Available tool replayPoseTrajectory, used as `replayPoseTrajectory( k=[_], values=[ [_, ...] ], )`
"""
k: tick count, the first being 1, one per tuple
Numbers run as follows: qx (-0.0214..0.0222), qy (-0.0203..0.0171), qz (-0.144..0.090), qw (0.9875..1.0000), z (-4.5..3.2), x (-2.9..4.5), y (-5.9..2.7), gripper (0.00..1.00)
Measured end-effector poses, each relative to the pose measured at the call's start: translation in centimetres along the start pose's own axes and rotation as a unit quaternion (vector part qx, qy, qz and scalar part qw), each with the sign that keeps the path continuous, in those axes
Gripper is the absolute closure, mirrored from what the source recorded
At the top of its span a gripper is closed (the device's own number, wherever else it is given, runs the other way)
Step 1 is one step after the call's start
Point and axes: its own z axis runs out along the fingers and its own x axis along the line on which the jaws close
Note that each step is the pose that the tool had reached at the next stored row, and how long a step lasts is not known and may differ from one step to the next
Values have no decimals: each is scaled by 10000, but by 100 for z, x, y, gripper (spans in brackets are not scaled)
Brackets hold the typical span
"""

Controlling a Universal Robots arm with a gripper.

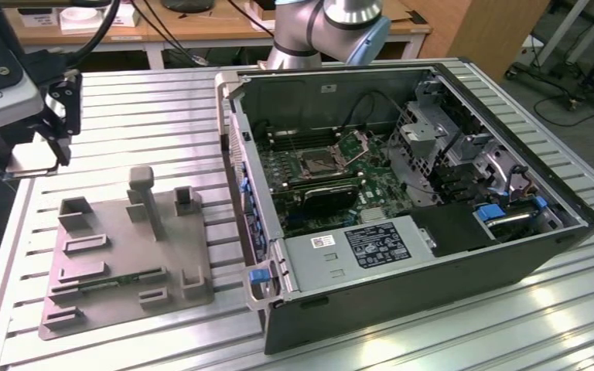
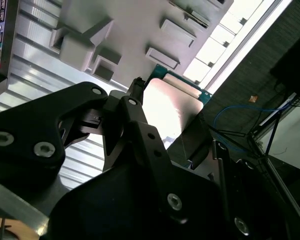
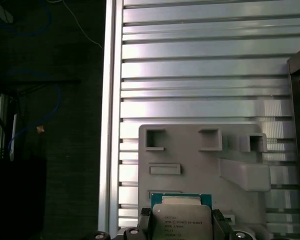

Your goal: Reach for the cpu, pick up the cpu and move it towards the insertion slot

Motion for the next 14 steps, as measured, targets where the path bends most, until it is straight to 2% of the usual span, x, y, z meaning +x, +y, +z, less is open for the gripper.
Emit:
replayPoseTrajectory(
  k=[14],
  values=[
    [0,0,0,10000,0,-94,1,46]
  ],
)
